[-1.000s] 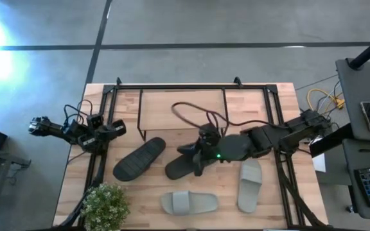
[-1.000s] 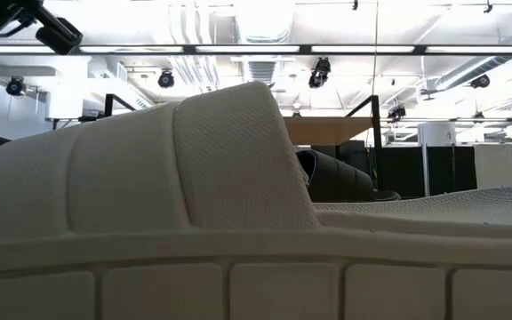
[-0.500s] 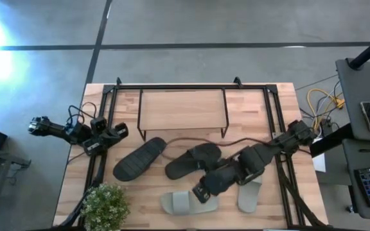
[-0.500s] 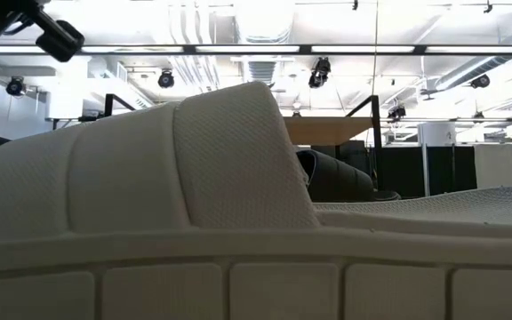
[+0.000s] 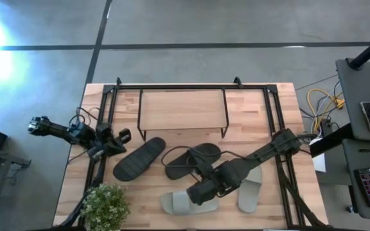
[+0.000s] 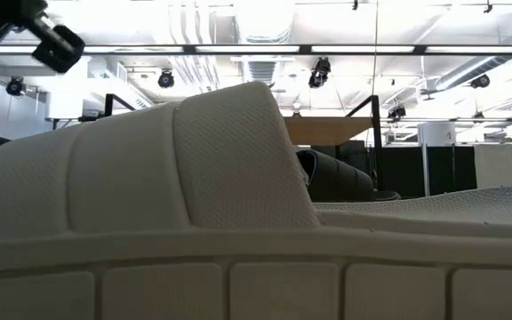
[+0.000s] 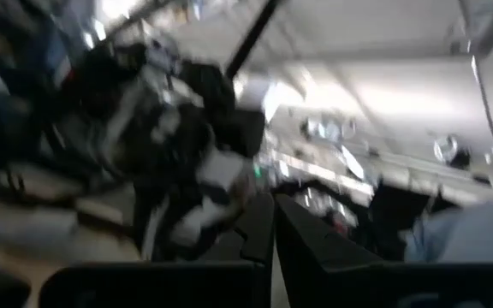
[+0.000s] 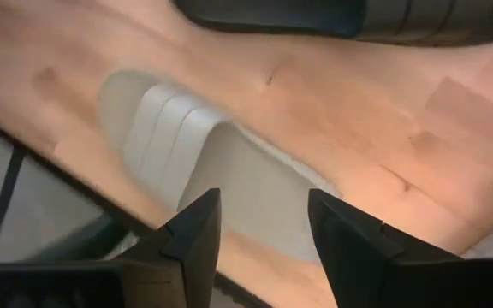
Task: Pick and place slides into the shelf
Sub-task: Put the right black slide on the shelf
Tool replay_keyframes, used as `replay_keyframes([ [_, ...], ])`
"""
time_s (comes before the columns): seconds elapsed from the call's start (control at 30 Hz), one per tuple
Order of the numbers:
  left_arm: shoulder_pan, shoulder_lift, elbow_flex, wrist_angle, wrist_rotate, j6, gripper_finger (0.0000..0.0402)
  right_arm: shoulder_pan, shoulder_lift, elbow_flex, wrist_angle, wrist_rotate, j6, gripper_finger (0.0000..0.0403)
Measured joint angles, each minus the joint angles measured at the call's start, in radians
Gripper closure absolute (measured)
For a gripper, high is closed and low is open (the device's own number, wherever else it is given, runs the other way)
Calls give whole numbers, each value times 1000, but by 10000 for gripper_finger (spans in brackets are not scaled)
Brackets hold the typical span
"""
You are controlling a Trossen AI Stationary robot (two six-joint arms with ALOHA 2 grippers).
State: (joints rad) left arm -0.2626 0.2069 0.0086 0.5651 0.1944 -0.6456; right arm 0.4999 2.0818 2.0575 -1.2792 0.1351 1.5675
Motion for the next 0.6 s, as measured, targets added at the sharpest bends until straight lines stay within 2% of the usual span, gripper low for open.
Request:
replay_keyframes([
  [0.13,0,-1,0,-207,136,23,402,-10,44,0,1,-11,42,231],
  [0.23,1,-1,0,-368,141,94,402,-15,64,0,-37,0,104,232],
  [0.3,1,1,0,-439,129,147,402,-16,73,0,-76,48,182,232],
  [0.47,1,-1,2,-469,86,186,402,-30,77,-2,-128,268,268,232],
  [0.6,1,-8,27,-467,97,198,402,-59,79,-3,-127,276,185,232],
])
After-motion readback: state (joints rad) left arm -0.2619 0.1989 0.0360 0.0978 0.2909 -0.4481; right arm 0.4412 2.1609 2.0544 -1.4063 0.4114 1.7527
